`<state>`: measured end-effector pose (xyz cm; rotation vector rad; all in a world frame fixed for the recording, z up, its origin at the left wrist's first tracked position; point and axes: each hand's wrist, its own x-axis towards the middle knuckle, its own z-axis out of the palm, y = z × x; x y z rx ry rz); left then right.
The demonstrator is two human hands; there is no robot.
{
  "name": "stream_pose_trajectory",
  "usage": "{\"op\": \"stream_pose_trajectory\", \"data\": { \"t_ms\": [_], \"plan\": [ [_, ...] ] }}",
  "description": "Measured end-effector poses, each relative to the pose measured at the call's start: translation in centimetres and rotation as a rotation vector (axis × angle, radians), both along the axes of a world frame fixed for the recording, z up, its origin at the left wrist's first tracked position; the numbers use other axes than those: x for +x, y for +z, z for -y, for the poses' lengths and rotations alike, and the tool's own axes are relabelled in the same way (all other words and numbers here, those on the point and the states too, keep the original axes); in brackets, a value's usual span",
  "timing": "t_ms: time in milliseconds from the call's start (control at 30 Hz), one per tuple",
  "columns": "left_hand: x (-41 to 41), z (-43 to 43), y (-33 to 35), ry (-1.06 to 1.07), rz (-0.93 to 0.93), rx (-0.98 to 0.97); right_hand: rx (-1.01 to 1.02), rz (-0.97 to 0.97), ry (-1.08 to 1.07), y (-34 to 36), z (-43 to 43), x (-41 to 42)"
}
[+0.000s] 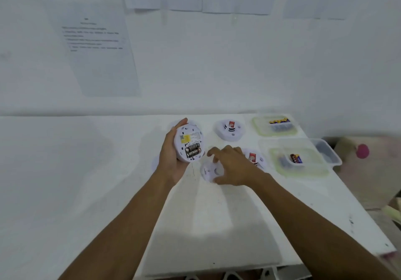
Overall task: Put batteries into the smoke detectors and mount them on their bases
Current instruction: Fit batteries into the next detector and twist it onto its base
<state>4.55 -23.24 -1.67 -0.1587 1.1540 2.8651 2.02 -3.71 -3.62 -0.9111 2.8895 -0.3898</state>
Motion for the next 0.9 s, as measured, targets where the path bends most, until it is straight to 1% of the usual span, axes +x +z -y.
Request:
{"op": "stream_pose_trajectory", "data": {
  "t_ms": [33, 67, 100, 133, 200, 233, 267, 300, 333, 367, 433, 467, 567, 667, 700, 733, 767, 800, 900],
  "plan": [
    [0.0, 0.2, -0.1, 0.004, -0.001, 0.004, -0.078, 0.024, -0.034, 0.2, 0.1, 0.3],
    [-0.1, 0.4, -0.1, 0.014, -0.004, 0.010, -0.217, 0.078, -0.102, 0.6, 0.1, 0.7],
    [-0.2, 0.7, -0.2, 0.030, -0.003, 0.017, -0.426, 0.160, -0.195, 1.0, 0.1, 1.0],
    [-0.4, 0.8, -0.2, 0.043, -0.001, 0.027, -0.683, 0.275, -0.302, 1.4, -0.1, 1.1],
    [-0.5, 0.8, -0.2, 0.056, -0.006, 0.046, -1.224, 0.599, -0.459, 2.2, -0.5, 1.3],
    [-0.5, 0.5, -0.1, 0.052, -0.011, 0.052, -1.426, 0.750, -0.488, 2.4, -0.8, 1.2],
    [-0.4, 0.1, 0.0, 0.036, -0.020, 0.062, -1.542, 0.827, -0.504, 2.8, -1.0, 1.3],
    [-0.4, -0.4, 0.0, 0.028, -0.021, 0.063, -1.581, 0.818, -0.512, 3.1, -1.2, 1.4],
    [-0.4, -0.9, -0.1, 0.018, -0.017, 0.060, -1.561, 0.756, -0.505, 3.6, -1.3, 1.5],
    [-0.4, -1.6, -0.2, 0.013, -0.011, 0.057, -1.492, 0.655, -0.491, 3.9, -1.4, 1.5],
    [-0.3, -3.0, -0.2, 0.006, 0.015, 0.071, -1.295, 0.430, -0.465, 4.8, -1.4, 1.5],
    [-0.3, -3.7, -0.1, -0.004, 0.039, 0.086, -1.224, 0.346, -0.445, 5.0, -1.4, 1.4],
    [-0.2, -5.7, 0.8, -0.053, 0.105, 0.078, -1.123, 0.214, -0.356, 5.2, -0.3, 1.5],
    [0.4, -7.3, 2.0, -0.134, 0.070, 0.056, -1.006, 0.027, -0.416, 4.7, 0.6, 1.6],
    [0.7, -7.6, 2.3, -0.131, 0.050, 0.056, -0.953, -0.086, -0.446, 4.5, 0.6, 1.5],
    [0.9, -7.8, 2.5, -0.118, 0.021, 0.055, -0.885, -0.204, -0.442, 4.3, 0.6, 1.5],
    [1.0, -8.0, 2.5, -0.112, 0.012, 0.063, -0.825, -0.281, -0.406, 4.1, 0.6, 1.5],
    [1.0, -8.0, 2.6, -0.108, 0.022, 0.063, -0.775, -0.299, -0.357, 4.0, 0.6, 1.7],
    [0.7, -7.9, 2.3, -0.065, 0.051, 0.070, -0.639, -0.240, -0.268, 3.6, 0.6, 2.2]
  ]
}}
